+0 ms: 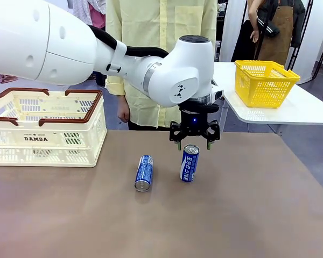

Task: Place the drinks into the Shopping basket.
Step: Pick up one drink and place it into the Shopping basket.

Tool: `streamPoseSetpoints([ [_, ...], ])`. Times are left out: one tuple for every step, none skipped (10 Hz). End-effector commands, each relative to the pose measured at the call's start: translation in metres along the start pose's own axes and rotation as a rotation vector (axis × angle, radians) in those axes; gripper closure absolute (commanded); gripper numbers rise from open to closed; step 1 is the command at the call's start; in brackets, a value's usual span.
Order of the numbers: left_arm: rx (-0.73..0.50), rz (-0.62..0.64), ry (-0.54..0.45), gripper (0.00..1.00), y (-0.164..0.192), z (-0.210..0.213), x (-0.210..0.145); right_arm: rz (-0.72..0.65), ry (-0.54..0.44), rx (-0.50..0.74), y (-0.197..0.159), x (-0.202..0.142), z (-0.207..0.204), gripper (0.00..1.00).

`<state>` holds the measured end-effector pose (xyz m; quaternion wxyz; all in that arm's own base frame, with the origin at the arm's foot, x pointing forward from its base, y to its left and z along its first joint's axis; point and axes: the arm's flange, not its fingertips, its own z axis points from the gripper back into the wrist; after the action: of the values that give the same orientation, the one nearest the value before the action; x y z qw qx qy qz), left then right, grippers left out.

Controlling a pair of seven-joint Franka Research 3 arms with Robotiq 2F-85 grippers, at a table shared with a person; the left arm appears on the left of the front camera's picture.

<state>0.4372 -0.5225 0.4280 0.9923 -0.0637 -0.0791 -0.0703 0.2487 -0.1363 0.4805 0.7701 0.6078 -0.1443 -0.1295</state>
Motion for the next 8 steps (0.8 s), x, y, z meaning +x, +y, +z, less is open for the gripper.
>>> streamPoseSetpoints([
  [0.026, 0.022, 0.036, 0.0, 0.005, -0.01, 0.007, -0.01, -0.008, 0.018, 0.004, 0.001, 0.0, 0.0],
  [0.025, 0.023, 0.049, 0.0, 0.007, -0.016, 0.007, -0.01, -0.008, 0.018, 0.004, 0.001, 0.0, 0.0],
  [0.031, 0.025, 0.055, 0.0, 0.008, -0.02, 0.008, -0.01, -0.008, 0.018, 0.004, 0.001, 0.0, 0.0],
  [0.033, 0.016, 0.06, 0.0, 0.01, -0.022, 0.01, -0.01, -0.008, 0.018, 0.004, 0.001, 0.0, 0.0],
  [0.034, -0.001, 0.068, 0.0, 0.012, -0.022, 0.011, -0.01, -0.008, 0.018, 0.004, 0.001, 0.0, 0.0],
  [0.032, -0.012, 0.081, 0.0, 0.012, -0.021, 0.011, -0.01, -0.008, 0.018, 0.004, 0.001, 0.0, 0.0],
  [0.034, -0.019, 0.09, 0.0, 0.012, -0.022, 0.012, -0.01, -0.008, 0.018, 0.004, 0.001, 0.0, 0.0],
  [0.038, -0.02, 0.098, 0.0, 0.014, -0.023, 0.012, -0.01, -0.008, 0.018, 0.004, 0.001, 0.0, 0.0],
])
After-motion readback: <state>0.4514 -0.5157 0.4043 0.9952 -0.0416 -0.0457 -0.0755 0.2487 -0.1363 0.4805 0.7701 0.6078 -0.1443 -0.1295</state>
